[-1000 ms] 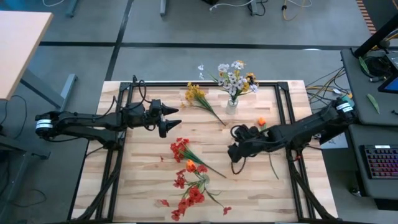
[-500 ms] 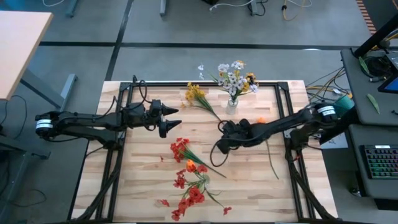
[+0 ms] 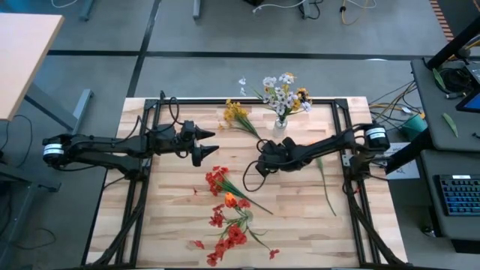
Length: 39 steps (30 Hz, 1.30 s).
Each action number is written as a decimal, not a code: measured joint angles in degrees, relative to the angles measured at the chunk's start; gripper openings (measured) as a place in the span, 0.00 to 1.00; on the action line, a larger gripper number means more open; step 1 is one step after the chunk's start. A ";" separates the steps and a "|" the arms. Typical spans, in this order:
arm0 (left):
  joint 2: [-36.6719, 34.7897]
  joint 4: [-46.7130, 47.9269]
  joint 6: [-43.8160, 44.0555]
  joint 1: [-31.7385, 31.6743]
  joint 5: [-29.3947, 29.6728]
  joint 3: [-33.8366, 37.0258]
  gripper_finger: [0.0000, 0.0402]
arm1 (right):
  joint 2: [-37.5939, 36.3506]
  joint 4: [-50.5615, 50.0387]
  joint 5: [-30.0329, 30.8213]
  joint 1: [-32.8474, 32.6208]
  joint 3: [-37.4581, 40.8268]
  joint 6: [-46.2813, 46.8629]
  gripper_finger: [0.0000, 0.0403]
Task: Sort flowers into vase by color
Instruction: Put the yellow flowers into the top transparent vase
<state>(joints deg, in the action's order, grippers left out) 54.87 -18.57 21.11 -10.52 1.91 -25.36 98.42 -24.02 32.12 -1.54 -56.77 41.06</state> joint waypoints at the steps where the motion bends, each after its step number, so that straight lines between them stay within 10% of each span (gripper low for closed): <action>1: 0.00 -0.03 0.00 0.00 0.00 0.00 0.81 | 0.15 0.35 0.00 0.64 0.04 -0.46 0.42; 25: 0.22 -0.37 -0.45 0.00 0.02 0.00 0.81 | 0.35 15.92 -9.33 9.09 7.80 -6.13 0.35; 39: 0.22 -0.30 -0.45 0.00 0.04 0.00 0.81 | -0.68 15.30 -17.02 7.71 9.57 -4.84 0.04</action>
<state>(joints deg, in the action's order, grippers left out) 55.09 -18.87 20.67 -10.52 1.96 -25.36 97.75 -8.72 15.09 6.17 -47.20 36.22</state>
